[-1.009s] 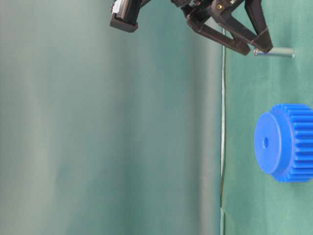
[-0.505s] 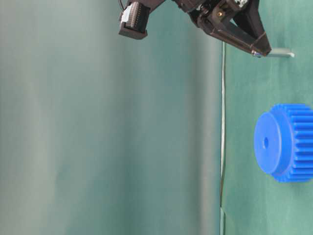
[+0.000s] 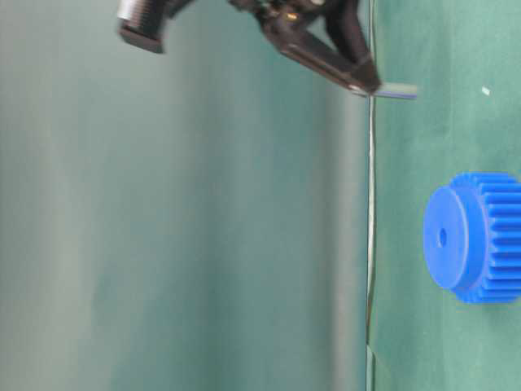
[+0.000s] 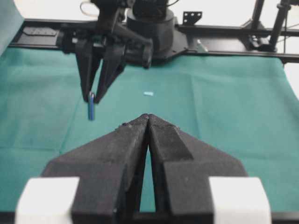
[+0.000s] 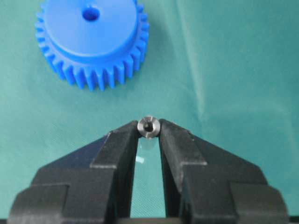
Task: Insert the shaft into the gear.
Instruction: 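Lift the shaft and carry it left over the blue gear's center hole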
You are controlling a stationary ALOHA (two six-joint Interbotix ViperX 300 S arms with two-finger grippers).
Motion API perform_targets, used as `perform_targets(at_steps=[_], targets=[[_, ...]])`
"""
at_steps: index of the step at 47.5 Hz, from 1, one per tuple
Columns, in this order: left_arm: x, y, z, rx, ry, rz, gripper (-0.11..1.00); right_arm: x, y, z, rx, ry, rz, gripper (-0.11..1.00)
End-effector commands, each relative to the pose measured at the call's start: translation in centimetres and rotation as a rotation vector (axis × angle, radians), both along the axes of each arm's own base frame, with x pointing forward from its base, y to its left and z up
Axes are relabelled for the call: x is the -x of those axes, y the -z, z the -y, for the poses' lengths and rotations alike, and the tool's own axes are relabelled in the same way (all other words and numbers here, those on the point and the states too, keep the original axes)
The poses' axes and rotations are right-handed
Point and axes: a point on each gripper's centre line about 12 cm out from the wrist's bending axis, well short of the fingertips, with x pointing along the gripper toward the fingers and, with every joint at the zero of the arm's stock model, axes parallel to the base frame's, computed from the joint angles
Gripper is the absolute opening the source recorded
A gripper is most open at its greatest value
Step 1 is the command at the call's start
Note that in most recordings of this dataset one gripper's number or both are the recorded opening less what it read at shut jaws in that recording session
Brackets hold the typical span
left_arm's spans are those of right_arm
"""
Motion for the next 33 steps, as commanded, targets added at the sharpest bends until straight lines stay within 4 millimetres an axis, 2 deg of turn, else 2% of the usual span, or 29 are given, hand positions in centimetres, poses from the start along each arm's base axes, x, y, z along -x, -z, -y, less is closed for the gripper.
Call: perform_targets(at_steps=[1, 9, 13, 23, 33], targets=[[-0.2, -1.0, 0.0, 0.000, 0.002, 0.023, 0.00, -0.2, -2.1, 0.0, 0.012, -0.005, 0.046, 0.18], [-0.2, -1.0, 0.0, -0.001, 0.002, 0.023, 0.00, -0.6, -2.4, -0.3, 0.008, -0.012, 0.053, 0.18], [-0.2, -1.0, 0.0, 0.000, 0.002, 0.025, 0.00, -1.5, -2.7, -0.6, 0.014, -0.029, 0.071, 0.18], [-0.2, -1.0, 0.0, -0.001, 0.001, 0.025, 0.00, -5.4, -3.1, -1.7, 0.016, -0.077, 0.092, 0.18], [-0.2, -1.0, 0.0, 0.000, 0.001, 0.025, 0.00, -9.4, -3.5, -1.8, 0.021, -0.099, 0.098, 0.18]])
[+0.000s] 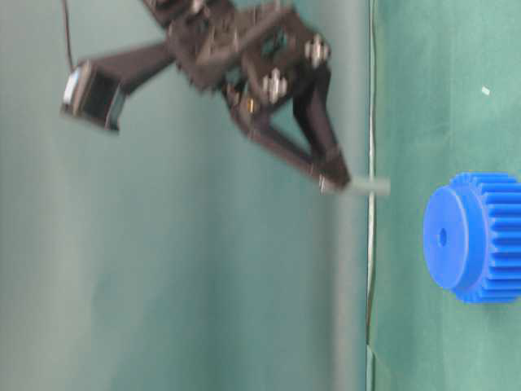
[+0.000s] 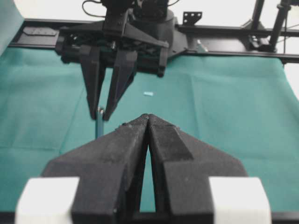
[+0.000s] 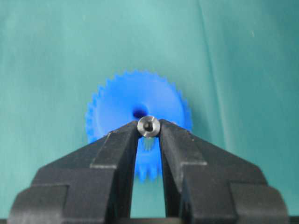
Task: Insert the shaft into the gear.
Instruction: 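Lift the shaft and carry it left over the blue gear's center hole, then lower the shaft into the gear's center hole with the right gripper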
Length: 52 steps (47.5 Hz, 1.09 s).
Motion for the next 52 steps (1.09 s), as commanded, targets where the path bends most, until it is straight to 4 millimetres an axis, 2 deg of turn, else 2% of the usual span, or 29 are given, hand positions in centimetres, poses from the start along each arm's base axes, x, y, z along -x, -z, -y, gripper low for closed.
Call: perform_targets(at_steps=[1, 9, 21, 39, 52], targets=[[-0.2, -1.0, 0.0, -0.001, 0.002, 0.026, 0.00, -1.8, -1.6, 0.1, 0.009, -0.005, 0.047, 0.18], [-0.2, -1.0, 0.0, -0.001, 0.001, 0.026, 0.00, -3.4, -1.6, 0.3, 0.012, -0.006, 0.056, 0.17], [-0.2, -1.0, 0.0, -0.003, 0.002, 0.026, 0.00, -3.4, -1.1, 0.3, 0.009, -0.005, 0.045, 0.18], [-0.3, -0.9, 0.0, -0.003, 0.002, 0.021, 0.00, -3.9, 2.5, 0.6, -0.006, 0.004, -0.024, 0.18], [-0.3, -0.9, 0.0, 0.000, 0.002, 0.021, 0.00, -4.0, 3.2, 0.8, -0.008, 0.010, -0.030, 0.18]])
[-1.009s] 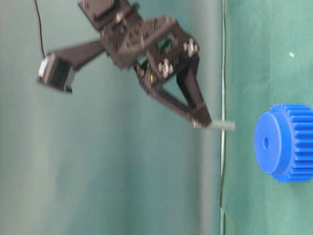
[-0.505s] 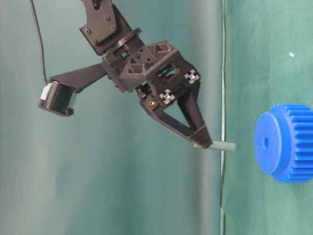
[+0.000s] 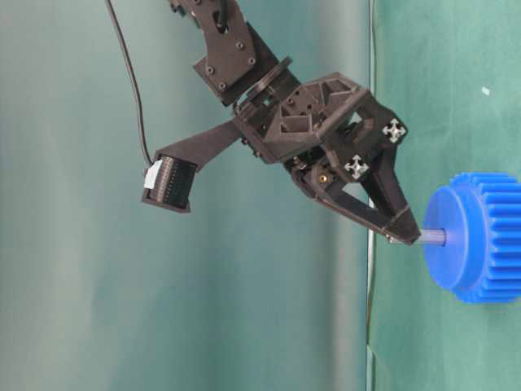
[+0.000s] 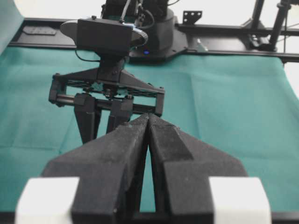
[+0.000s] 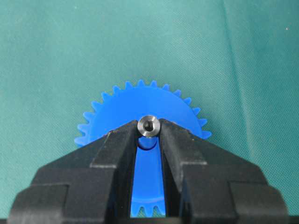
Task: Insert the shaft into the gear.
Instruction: 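Lower the shaft into the gear's center hole with the right gripper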
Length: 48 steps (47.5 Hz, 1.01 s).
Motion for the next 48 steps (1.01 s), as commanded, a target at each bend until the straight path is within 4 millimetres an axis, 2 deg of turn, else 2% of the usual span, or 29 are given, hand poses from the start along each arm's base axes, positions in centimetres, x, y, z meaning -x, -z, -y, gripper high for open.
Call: perform_targets(at_steps=[1, 26, 48], targets=[[-0.3, -1.0, 0.0, -0.001, 0.002, 0.025, 0.00, -0.4, -1.3, 0.3, 0.009, 0.005, 0.042, 0.18], [-0.3, -0.9, 0.0, -0.001, 0.002, 0.021, 0.00, -0.5, 0.4, 0.5, 0.006, 0.007, 0.007, 0.18], [-0.3, -0.8, 0.0, -0.001, 0.002, 0.011, 0.00, -0.7, 0.7, 0.5, 0.007, 0.007, 0.008, 0.18]])
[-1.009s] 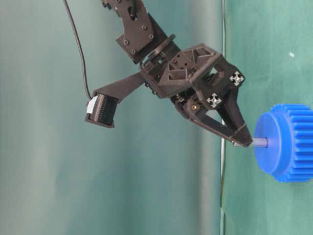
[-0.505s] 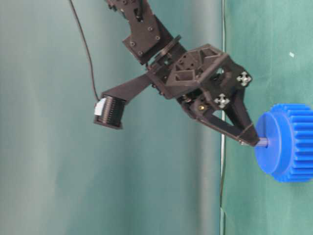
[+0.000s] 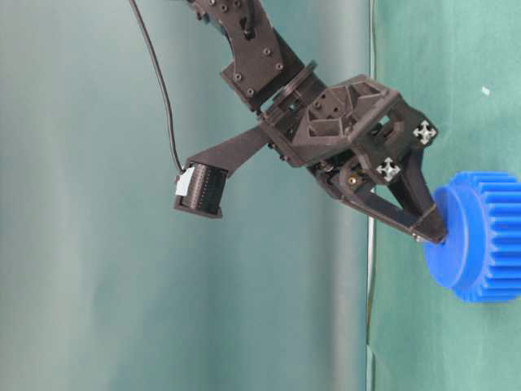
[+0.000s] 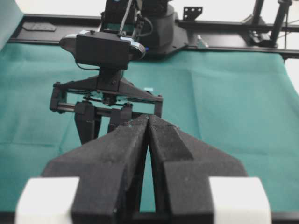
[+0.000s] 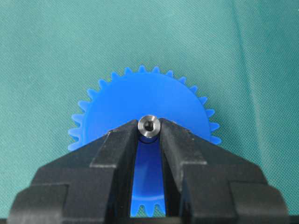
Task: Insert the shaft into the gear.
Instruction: 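Lower the shaft into the gear's center hole with the right gripper, then open the right gripper and retract it right away from the gear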
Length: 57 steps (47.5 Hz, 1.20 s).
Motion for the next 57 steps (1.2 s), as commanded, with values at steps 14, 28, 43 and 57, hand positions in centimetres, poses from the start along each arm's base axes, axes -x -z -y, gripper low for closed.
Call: perform_targets(at_steps=[14, 28, 43, 57], targets=[[-0.3, -0.9, 0.0, -0.001, 0.002, 0.021, 0.00, -0.7, -1.5, 0.4, 0.012, 0.006, 0.059, 0.52], [-0.3, -0.9, 0.0, -0.001, 0.002, 0.018, 0.00, -0.9, -1.7, 0.4, 0.015, 0.008, 0.077, 0.90], [-0.3, -0.9, 0.0, 0.000, 0.002, 0.018, 0.00, -0.9, -4.6, 0.4, 0.018, 0.005, 0.117, 0.89], [-0.2, -1.0, 0.0, 0.000, 0.002, 0.021, 0.00, 0.7, -10.8, 0.1, 0.030, -0.002, 0.196, 0.89]])
